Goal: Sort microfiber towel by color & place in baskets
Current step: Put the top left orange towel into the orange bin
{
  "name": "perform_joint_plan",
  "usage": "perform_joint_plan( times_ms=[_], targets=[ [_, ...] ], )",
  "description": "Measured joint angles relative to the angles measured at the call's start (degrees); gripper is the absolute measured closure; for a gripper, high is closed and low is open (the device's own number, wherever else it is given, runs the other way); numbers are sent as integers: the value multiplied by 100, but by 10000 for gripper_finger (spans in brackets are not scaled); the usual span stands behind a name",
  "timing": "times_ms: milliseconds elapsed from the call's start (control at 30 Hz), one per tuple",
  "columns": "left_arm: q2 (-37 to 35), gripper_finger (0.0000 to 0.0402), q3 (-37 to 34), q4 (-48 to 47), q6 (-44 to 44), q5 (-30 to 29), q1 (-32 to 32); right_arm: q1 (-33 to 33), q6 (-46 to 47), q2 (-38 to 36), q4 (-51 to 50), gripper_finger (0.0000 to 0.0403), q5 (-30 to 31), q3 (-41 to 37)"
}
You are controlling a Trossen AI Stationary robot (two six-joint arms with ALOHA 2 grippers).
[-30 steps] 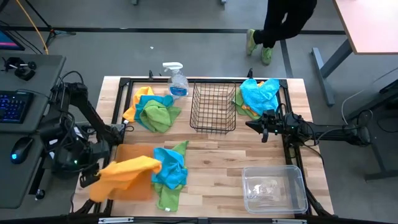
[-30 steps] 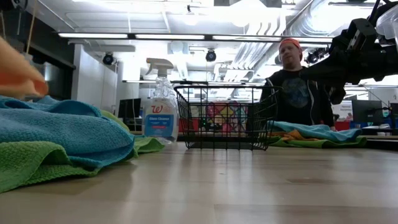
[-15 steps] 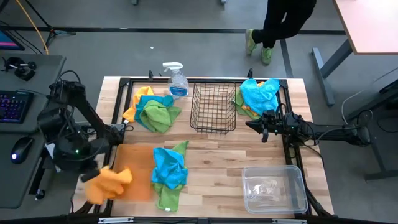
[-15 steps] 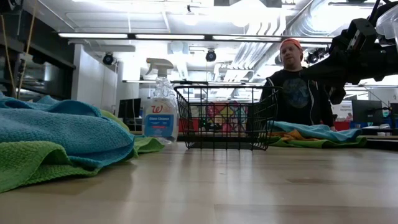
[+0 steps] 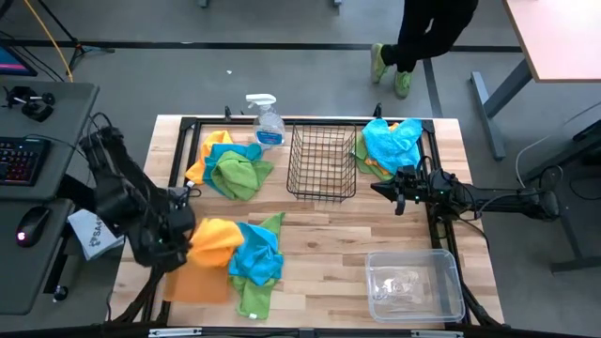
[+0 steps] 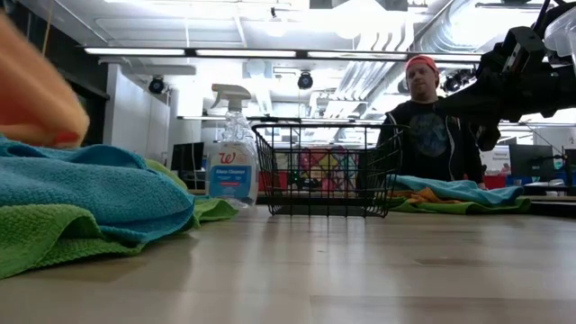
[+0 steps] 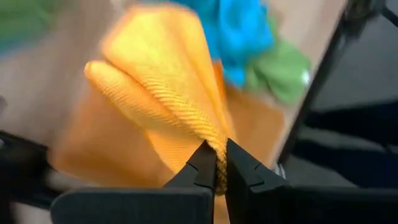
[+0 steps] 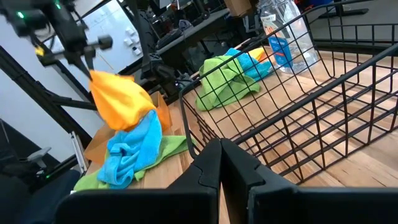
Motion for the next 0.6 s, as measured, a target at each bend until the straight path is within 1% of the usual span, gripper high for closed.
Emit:
perform_joint_plan(
  times_ms=[133, 233, 300, 367, 467, 600],
  targets=[
    [-337, 401, -889, 1014, -1001, 784, -614, -1, 0, -1, 0, 402, 2, 0],
    [-543, 401, -1347, 1713, -1814, 1296, -1006, -2, 2, 0, 0, 402, 2, 0],
    [-640, 401, -1583, 2150, -2115, 1455, -1174, -2, 0, 0, 0, 402, 2, 0],
    [-692, 401, -1812, 2481, -2111, 1357, -1193, 0, 0, 0, -1, 402, 0, 0],
    [-678, 401, -2117, 2801, -1676, 1027, -1016, 0, 0, 0, 0, 402, 0, 0],
    [-564, 401, -2545, 2818, -1024, 916, -634, -1, 0, -2, 0, 402, 1, 0]
  ],
)
